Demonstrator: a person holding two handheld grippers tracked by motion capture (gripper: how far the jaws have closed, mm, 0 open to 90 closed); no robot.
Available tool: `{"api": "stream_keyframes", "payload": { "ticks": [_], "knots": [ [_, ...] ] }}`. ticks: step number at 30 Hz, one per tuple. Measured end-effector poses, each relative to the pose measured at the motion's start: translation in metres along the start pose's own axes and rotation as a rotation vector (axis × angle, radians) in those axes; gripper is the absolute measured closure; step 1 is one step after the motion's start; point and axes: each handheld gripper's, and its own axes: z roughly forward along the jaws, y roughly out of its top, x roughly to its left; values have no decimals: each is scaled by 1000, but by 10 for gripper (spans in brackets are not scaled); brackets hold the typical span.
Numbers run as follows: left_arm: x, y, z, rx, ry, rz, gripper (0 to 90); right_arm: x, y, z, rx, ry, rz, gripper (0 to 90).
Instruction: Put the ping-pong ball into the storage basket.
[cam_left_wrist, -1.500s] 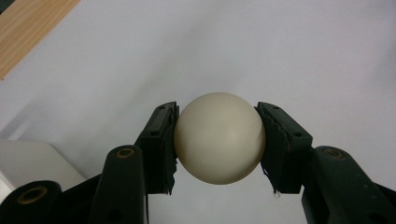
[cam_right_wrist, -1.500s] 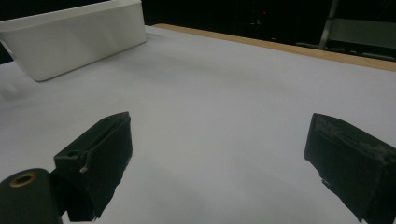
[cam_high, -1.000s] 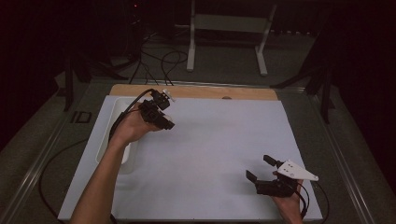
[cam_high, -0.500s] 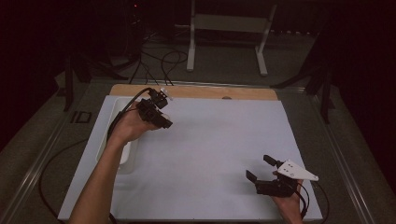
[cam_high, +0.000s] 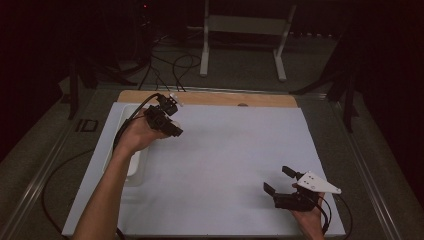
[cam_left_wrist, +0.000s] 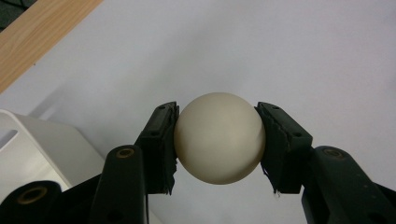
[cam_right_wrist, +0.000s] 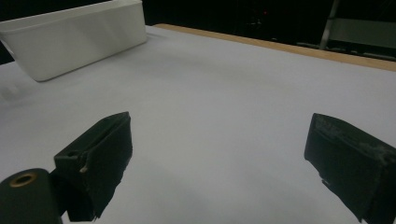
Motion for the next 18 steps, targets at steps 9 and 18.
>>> {"api": "stream_keyframes", "payload": {
  "ticks": [9, 18],
  "knots": [
    [3, -2, -1, 3, 11, -12, 512, 0, 0, 0, -2, 0, 7, 73],
    [5, -4, -3, 2, 20, -19, 512, 0, 0, 0, -2, 5, 4, 73]
  ]
}}
